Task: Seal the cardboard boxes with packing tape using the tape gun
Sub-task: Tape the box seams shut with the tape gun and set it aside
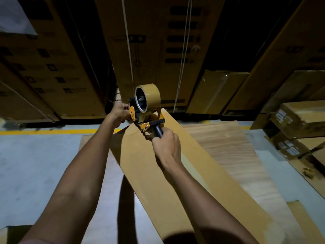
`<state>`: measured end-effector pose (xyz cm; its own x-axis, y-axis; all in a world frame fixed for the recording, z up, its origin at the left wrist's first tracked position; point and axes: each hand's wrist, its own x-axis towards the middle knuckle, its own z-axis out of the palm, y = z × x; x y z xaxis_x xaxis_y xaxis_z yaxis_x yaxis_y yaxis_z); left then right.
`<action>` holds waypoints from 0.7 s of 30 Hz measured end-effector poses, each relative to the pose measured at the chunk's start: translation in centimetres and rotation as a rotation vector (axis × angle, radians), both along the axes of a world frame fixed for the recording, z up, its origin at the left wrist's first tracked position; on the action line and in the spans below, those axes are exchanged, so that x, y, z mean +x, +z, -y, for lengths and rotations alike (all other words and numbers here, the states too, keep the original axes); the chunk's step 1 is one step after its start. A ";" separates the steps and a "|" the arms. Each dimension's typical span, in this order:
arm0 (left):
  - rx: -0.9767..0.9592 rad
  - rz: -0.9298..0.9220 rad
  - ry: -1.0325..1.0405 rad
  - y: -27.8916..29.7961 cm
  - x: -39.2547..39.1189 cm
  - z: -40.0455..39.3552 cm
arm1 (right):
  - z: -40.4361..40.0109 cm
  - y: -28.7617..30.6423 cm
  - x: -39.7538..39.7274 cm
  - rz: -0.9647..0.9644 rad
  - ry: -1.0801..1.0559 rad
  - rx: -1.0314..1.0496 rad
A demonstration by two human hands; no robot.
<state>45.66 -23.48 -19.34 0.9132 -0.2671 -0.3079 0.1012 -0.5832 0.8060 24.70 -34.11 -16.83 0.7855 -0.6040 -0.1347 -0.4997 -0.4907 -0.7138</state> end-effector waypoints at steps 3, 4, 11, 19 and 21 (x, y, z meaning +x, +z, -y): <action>0.004 -0.017 -0.008 -0.9 -0.2 -0.1 | -0.2 -0.6 -0.2 -0.029 0.019 -0.024; -0.003 -0.027 -0.012 -1.0 -0.2 -0.2 | -0.3 -0.7 -0.3 -0.035 0.027 -0.027; -0.042 -0.047 -0.029 -1.3 0.8 -0.2 | -0.3 -0.8 -0.2 -0.053 0.049 -0.043; -0.107 0.045 -0.069 -1.2 0.9 -0.1 | -0.4 -1.6 -0.4 -0.014 0.012 -0.016; -0.079 0.073 -0.079 -1.9 1.3 -0.3 | -0.6 -2.1 -0.6 -0.010 0.005 -0.017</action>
